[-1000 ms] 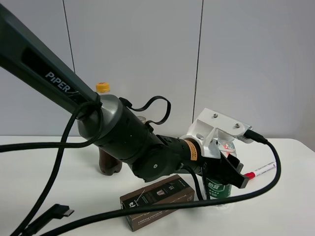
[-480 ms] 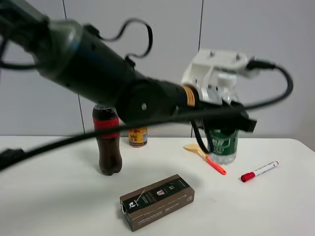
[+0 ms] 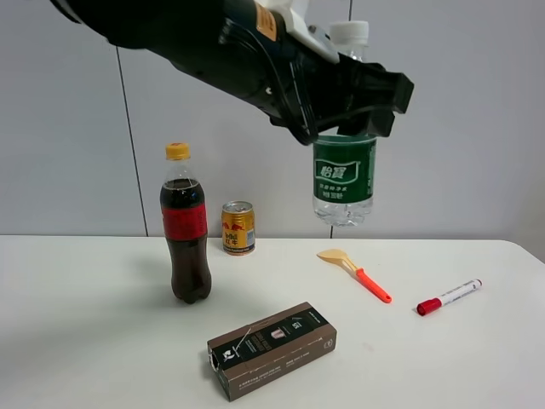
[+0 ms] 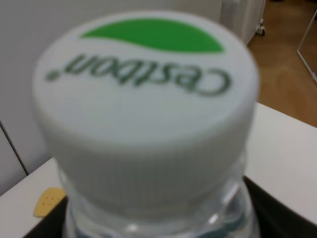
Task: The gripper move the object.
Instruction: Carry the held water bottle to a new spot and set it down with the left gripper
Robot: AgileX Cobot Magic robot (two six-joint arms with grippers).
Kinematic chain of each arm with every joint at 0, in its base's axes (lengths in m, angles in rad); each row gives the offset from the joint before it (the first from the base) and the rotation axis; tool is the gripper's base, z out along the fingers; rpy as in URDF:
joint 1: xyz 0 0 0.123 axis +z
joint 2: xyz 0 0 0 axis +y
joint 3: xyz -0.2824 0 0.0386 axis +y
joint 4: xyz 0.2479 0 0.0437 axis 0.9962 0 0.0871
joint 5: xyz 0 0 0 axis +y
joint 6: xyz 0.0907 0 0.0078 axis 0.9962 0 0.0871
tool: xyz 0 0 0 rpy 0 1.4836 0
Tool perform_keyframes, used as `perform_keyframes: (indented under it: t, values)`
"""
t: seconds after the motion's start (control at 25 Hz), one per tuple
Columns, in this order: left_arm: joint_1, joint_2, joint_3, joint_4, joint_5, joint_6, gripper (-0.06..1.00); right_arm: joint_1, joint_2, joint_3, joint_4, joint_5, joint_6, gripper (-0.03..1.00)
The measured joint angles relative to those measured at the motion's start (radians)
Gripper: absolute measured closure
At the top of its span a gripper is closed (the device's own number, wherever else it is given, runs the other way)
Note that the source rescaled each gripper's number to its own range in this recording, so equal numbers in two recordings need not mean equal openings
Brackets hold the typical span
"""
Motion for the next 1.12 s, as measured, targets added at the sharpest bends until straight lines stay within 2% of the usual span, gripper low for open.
perform_keyframes:
  t: [0.4,0.56,0.68,0.92,1.04,1.12]
  values:
    - [0.000,-0.327,0.395,-0.020,-0.046,-0.008,0.87,0.000,0.000,0.000,0.000,0.000,0.000,-0.03]
    - [0.042,-0.433,0.546,-0.034,-0.048,0.001,0.87,0.000,0.000,0.000,0.000,0.000,0.000,-0.03]
    - [0.125,-0.488,0.644,-0.038,-0.052,0.013,0.87,0.000,0.000,0.000,0.000,0.000,0.000,-0.03]
    - [0.376,-0.502,0.733,-0.004,-0.088,0.027,0.87,0.000,0.000,0.000,0.000,0.000,0.000,-0.03]
    - [0.506,-0.471,0.737,0.008,-0.178,0.029,0.87,0.000,0.000,0.000,0.000,0.000,0.000,-0.03]
    - [0.567,-0.420,0.737,0.009,-0.276,0.028,0.87,0.000,0.000,0.000,0.000,0.000,0.000,-0.03]
